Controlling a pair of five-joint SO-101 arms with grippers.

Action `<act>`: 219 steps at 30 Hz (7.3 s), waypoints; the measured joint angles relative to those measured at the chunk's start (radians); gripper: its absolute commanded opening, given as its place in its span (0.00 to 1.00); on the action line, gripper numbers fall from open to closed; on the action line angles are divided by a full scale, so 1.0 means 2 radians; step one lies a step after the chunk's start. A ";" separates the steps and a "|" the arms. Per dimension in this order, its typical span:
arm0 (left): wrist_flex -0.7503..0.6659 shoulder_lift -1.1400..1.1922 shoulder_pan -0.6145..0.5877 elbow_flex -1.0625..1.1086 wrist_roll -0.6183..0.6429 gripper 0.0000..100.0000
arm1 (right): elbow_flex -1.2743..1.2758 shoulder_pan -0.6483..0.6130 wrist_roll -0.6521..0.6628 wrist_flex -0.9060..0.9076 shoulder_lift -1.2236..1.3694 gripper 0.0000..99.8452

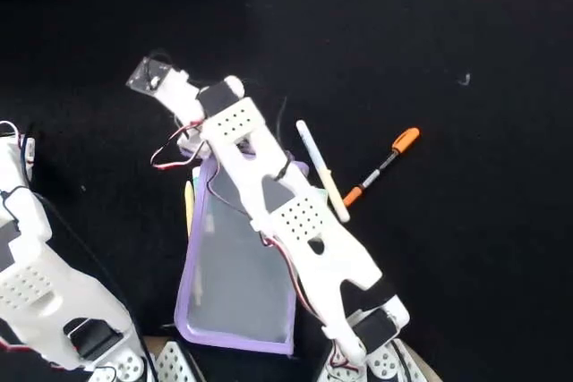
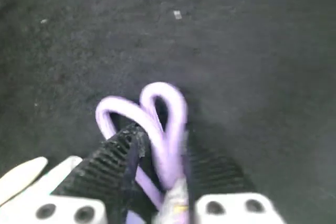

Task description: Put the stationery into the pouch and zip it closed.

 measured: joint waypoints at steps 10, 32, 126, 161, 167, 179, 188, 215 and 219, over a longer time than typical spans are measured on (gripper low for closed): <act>0.000 0.000 0.000 0.000 0.000 0.21 | -0.038 0.039 -0.022 0.031 -0.053 0.01; 0.000 0.001 0.000 0.000 0.000 0.21 | -0.038 0.071 -0.022 -0.025 -0.437 0.01; 0.182 0.021 0.104 -0.133 -0.098 0.21 | 0.732 0.008 0.005 0.078 -0.731 0.02; 0.481 0.210 0.361 -0.467 -0.206 0.21 | 1.148 0.047 -0.003 -0.223 -0.932 0.03; 0.526 0.211 0.385 -0.516 -0.206 0.21 | 1.206 0.033 -0.003 -0.292 -0.932 0.03; 0.610 0.211 0.368 -0.615 -0.206 0.21 | 1.284 0.033 -0.006 -0.384 -0.932 0.22; 0.611 0.211 0.222 -0.631 -0.206 0.21 | 1.298 0.033 -0.006 -0.440 -0.911 0.19; 0.601 0.277 0.154 -0.631 -0.159 0.21 | 1.241 0.079 0.031 -0.393 -0.840 0.01; 0.601 0.277 0.163 -0.631 -0.159 0.21 | 1.195 0.082 0.033 -0.334 -0.875 0.01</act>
